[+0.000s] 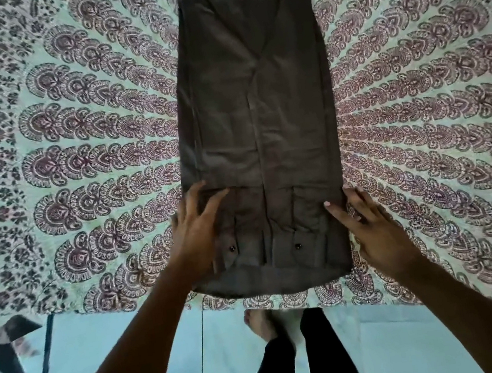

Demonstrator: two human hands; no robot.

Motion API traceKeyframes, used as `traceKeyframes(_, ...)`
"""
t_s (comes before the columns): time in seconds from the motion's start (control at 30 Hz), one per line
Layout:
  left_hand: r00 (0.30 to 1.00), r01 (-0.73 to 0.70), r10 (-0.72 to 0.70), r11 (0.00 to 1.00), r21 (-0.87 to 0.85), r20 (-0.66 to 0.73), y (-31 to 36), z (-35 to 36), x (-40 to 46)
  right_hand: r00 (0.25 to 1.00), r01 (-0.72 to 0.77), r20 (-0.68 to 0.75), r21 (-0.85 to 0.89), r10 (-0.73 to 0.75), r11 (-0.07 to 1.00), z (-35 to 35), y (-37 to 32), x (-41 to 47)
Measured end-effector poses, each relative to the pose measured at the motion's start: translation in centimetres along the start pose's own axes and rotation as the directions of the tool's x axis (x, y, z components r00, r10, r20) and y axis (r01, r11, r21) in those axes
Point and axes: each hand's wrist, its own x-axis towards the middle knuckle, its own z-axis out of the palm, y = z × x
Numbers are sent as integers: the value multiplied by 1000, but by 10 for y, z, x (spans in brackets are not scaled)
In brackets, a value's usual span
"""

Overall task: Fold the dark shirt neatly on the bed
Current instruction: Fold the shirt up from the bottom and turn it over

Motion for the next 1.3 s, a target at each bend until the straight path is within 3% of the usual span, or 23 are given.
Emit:
traceKeyframes(0.17, 993, 65, -77, 990, 122, 95, -67, -10, -30, 998, 57, -19, -166, -61, 985, -1, 15, 2)
traceKeyframes(0.4, 992, -101, 77, 961, 258, 102, -73, -3, -24, 938, 325, -40, -255, -345, 911, 0, 3, 18)
traceKeyframes(0.53, 988, -153, 143, 965, 215, 61, -58, -5, -13, 911, 398, -44, -175, -411, 900, 13, -9, 23)
traceKeyframes(0.73, 999, -31, 30, 998, -57, -34, -42, -13, 10, 968, 203, -193, 215, -162, 955, 13, -36, 29)
traceKeyframes(0.8, 1000, 5, -5, 987, -158, 1, -48, -16, 25, 969, 142, -244, 462, -28, 875, -1, -41, 34)
traceKeyframes(0.87, 999, -52, 46, 935, -352, -24, -54, -22, 42, 970, 58, -222, 611, 100, 790, -20, -43, 42)
traceKeyframes(0.93, 999, -8, 25, 795, -607, 20, -52, -30, 64, 940, -15, -259, 620, 223, 784, -40, -42, 55)
traceKeyframes(1.03, 989, 136, -128, 645, -752, 69, -33, -52, 97, 891, -84, -314, 595, 328, 799, -61, -32, 95)
traceKeyframes(1.3, 868, 440, -466, 558, -703, 173, -14, -67, 147, 852, -246, -183, 687, 490, 684, -74, 2, 198)
